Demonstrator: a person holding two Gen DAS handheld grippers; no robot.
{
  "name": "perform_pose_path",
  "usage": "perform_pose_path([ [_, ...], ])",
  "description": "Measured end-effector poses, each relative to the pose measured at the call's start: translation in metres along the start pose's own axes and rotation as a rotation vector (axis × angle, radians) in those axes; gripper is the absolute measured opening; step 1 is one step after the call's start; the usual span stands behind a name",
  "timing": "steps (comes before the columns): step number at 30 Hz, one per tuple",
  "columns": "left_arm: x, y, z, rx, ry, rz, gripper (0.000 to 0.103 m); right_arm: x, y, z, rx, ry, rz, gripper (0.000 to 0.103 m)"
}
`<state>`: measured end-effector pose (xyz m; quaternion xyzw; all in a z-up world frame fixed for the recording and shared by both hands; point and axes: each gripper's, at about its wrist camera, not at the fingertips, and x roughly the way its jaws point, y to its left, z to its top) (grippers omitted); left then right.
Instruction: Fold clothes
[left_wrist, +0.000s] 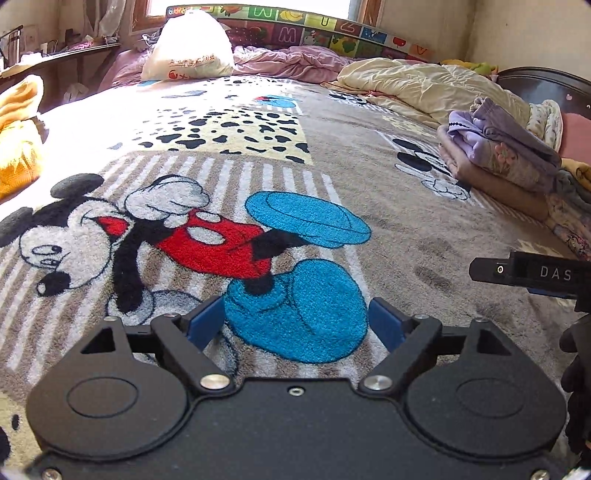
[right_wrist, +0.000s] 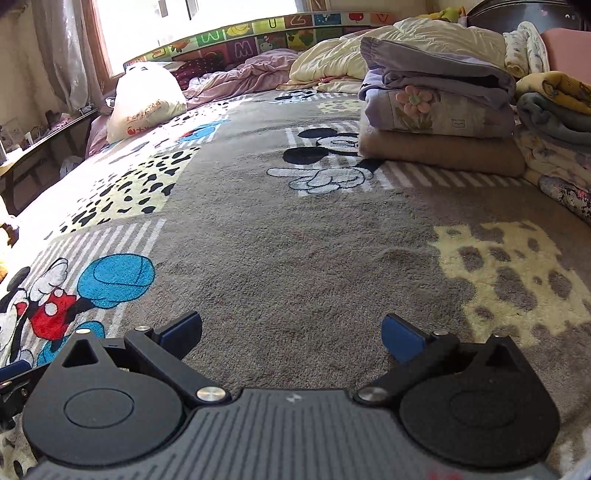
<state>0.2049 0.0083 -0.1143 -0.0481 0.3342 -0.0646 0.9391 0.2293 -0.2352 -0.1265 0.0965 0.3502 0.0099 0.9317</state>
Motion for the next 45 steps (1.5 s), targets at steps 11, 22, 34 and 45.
perform_pose_path([
  [11,-0.028,-0.005,0.006,0.047,-0.075,0.021,0.099,-0.034,0.035,-0.006,-0.079,-0.005,-0.006,0.103],
  [22,-0.081,0.005,0.013,-0.040,-0.088,0.089,0.103,-0.087,0.055,-0.015,-0.122,-0.051,0.015,0.103],
  [34,-0.122,-0.010,0.001,0.025,-0.108,0.104,0.103,-0.131,0.065,-0.025,-0.130,-0.091,0.024,0.103],
  [45,-0.135,-0.011,-0.007,0.016,-0.101,0.112,0.103,-0.151,0.067,-0.031,-0.122,-0.111,0.015,0.103],
])
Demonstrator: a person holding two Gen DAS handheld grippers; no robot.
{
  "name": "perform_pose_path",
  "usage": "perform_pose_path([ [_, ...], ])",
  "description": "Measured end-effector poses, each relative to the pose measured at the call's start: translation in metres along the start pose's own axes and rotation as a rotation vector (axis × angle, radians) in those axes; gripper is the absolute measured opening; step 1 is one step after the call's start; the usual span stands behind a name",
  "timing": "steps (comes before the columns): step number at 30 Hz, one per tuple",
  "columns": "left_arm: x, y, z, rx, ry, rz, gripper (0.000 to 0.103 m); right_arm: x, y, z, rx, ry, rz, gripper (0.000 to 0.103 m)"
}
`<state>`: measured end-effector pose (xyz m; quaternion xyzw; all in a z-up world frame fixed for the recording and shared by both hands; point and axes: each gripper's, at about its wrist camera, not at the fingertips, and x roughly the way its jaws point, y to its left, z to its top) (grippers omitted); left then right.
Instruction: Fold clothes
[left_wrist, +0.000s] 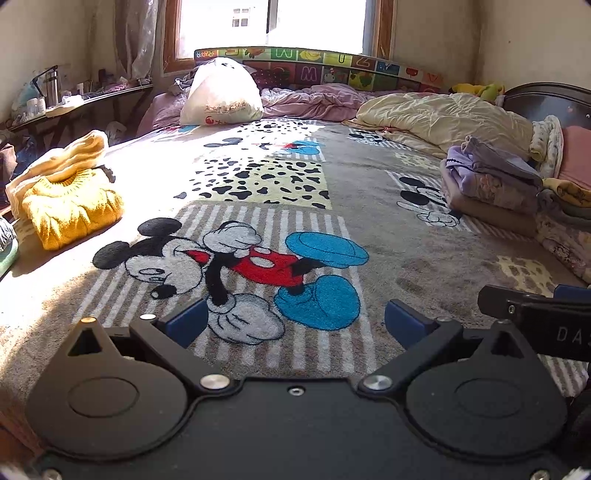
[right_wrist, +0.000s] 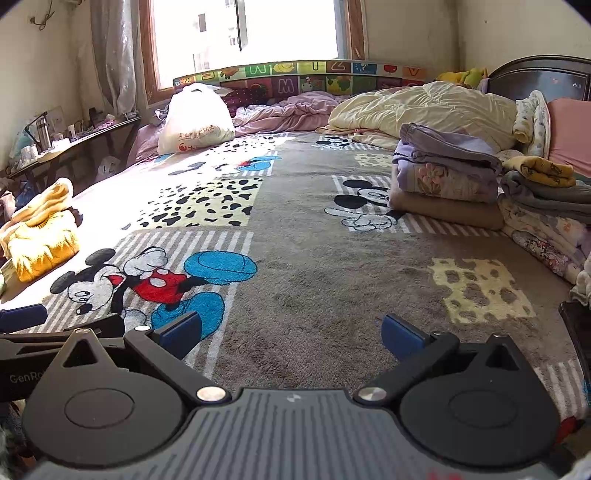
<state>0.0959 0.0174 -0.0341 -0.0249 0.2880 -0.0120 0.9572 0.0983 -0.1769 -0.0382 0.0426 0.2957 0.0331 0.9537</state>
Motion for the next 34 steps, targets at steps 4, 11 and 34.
perform_pose_path([
  [4,-0.001,0.004,-0.001,-0.017,-0.006,-0.001,0.103,-0.001,0.002,-0.001,-0.009,-0.005,-0.002,0.103],
  [11,0.001,0.008,0.007,-0.008,-0.019,0.022,0.103,0.004,0.006,-0.003,-0.022,0.008,0.001,0.103],
  [34,0.027,0.001,0.017,0.021,-0.018,0.011,0.103,0.023,0.005,0.012,-0.007,0.009,0.021,0.103],
])
